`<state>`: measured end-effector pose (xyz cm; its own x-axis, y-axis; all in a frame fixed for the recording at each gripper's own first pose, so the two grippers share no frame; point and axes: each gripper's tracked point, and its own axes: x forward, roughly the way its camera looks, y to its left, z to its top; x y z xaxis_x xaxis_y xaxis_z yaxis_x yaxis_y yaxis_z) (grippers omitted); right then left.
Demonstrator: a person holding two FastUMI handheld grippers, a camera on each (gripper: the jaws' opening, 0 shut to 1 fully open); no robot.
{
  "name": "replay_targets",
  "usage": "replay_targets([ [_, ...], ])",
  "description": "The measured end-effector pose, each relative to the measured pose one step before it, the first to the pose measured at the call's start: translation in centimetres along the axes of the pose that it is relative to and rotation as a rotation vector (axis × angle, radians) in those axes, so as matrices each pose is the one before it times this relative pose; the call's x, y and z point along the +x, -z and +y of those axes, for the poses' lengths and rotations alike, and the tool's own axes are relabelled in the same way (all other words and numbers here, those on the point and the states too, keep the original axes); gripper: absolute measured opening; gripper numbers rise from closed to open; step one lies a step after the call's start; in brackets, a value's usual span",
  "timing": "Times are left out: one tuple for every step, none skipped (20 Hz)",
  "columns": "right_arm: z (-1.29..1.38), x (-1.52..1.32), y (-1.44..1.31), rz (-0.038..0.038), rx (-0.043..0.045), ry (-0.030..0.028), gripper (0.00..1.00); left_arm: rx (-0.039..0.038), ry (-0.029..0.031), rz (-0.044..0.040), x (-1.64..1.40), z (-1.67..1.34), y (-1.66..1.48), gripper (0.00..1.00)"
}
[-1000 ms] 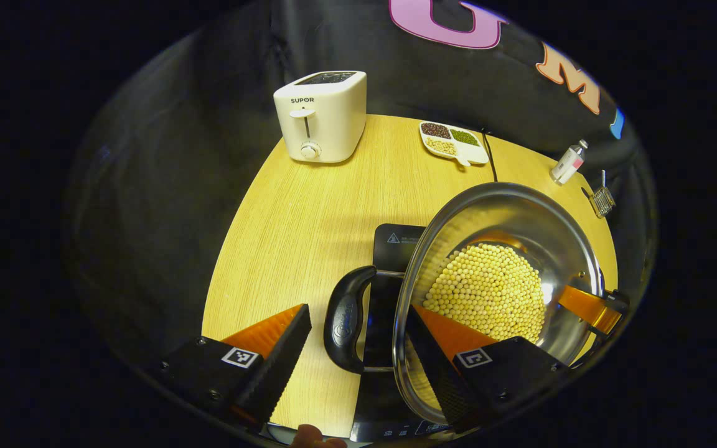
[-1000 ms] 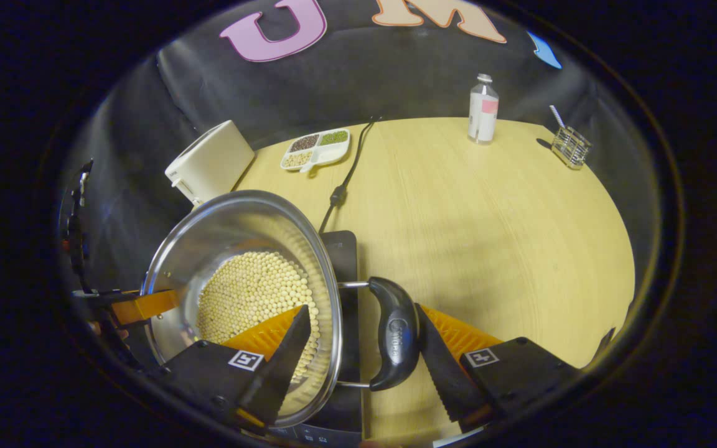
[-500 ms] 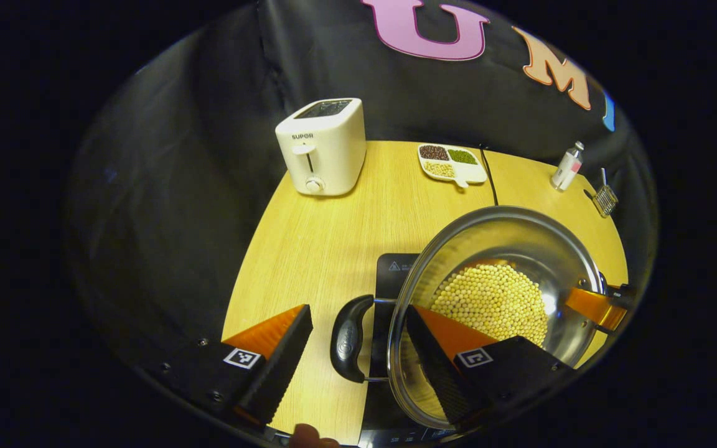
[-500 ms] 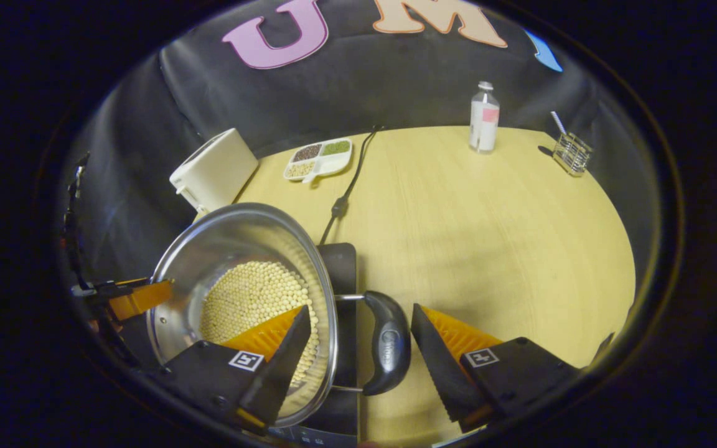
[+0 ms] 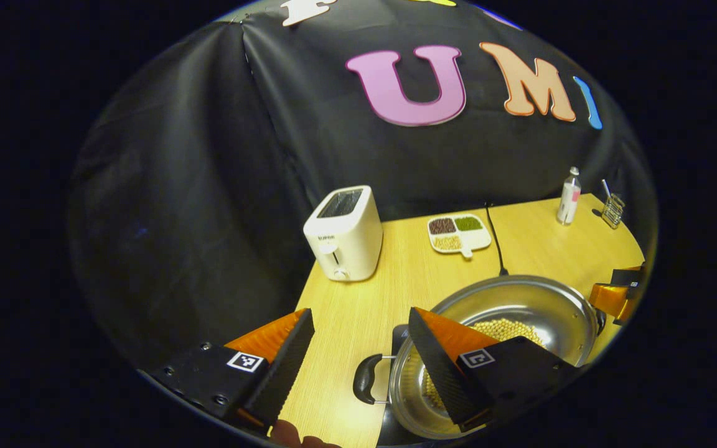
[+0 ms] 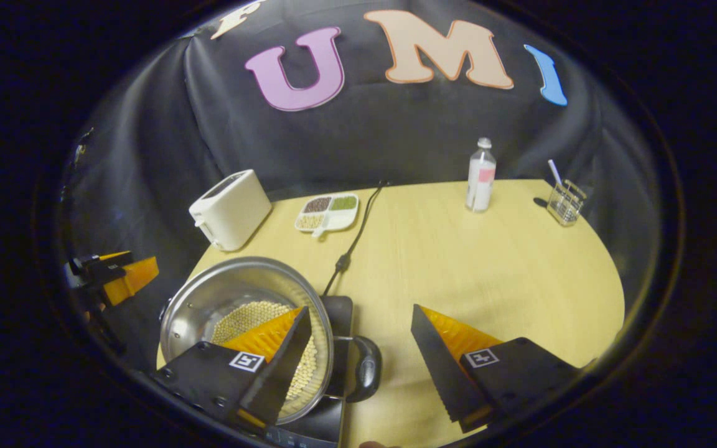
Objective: First push the handle of the pot to place it horizontally, then grasp the pot with both hands and set it on the induction cooktop.
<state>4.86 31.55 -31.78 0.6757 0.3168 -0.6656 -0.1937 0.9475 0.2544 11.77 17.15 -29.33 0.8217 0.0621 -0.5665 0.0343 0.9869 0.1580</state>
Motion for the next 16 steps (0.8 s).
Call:
replay_targets([
  [-0.292,-0.474,-1.02,-0.03273,-0.01516,-0.00035,1.0,0.00506,0.00026,-0.03692,-0.73,-0.606,-1.174,0.98],
  [-0.238,-0.655,-0.935,-0.03179,-0.01517,-0.00053,0.94,0.00397,-0.00009,-0.0331,-0.662,-0.627,-1.1,0.98],
  [-0.413,-0.765,-1.253,-0.03676,-0.0137,-0.00081,1.0,-0.00501,0.00552,-0.03555,-0.621,-0.81,-1.343,0.98],
  [-0.472,-0.422,-0.893,-0.02785,-0.01225,0.00172,1.0,-0.01558,0.00361,-0.02773,-0.778,-0.949,-1.193,0.98],
  [-0.674,-0.665,-1.318,-0.03655,-0.02006,0.00483,0.94,-0.02597,0.00174,-0.02614,-0.619,-1.286,-1.229,0.98],
  [-0.755,-0.738,-1.265,-0.0377,-0.02416,0.00786,1.0,-0.03467,0.01195,-0.02578,-0.585,-1.453,-1.218,0.98],
  [-0.698,-0.646,-1.18,-0.0314,-0.01932,0.00524,0.94,-0.03037,0.01095,-0.01913,-0.55,-1.211,-0.895,0.98],
  [-0.82,-0.688,-1.195,-0.02924,-0.01518,0.00583,0.94,-0.02838,0.00785,-0.01951,-0.488,-1.257,-0.925,0.98],
  [-0.872,-0.762,-1.42,-0.03009,-0.01395,0.0057,0.94,-0.01895,0.00261,-0.01287,-0.591,-1.229,-0.998,0.98],
  [-1.07,-0.802,-1.413,-0.02794,-0.0129,0.00949,1.0,-0.01812,0.00245,-0.01902,-0.696,-1.152,-0.91,0.98],
  [-1.278,-0.595,-1.485,-0.03202,-0.01237,0.0152,0.94,-0.01813,0.00806,-0.02185,-0.598,-1.373,-1.229,1.0],
  [-1.194,-0.455,-1.466,-0.03108,-0.01037,0.00924,0.94,-0.02106,0.00925,-0.02485,-0.519,-1.37,-1.268,0.98],
  [-1.215,-0.702,-1.706,-0.03471,-0.00556,0.00553,0.94,-0.02027,0.00844,-0.02048,-0.532,-1.367,-1.296,0.98],
  [-0.926,-0.472,-1.235,-0.02509,-0.00047,0.00247,0.95,-0.01789,0.01003,-0.02631,-0.691,-1.331,-1.262,0.98],
  [-1.125,-0.72,-1.563,-0.02924,0.00403,0.00266,1.0,-0.01583,0.00606,-0.02552,-0.588,-1.17,-1.226,1.0],
  [-1.054,-0.509,-1.377,-0.02555,0.00418,0.00289,1.0,-0.00825,0.00478,-0.03092,-0.431,-1.262,-1.12,0.98],
])
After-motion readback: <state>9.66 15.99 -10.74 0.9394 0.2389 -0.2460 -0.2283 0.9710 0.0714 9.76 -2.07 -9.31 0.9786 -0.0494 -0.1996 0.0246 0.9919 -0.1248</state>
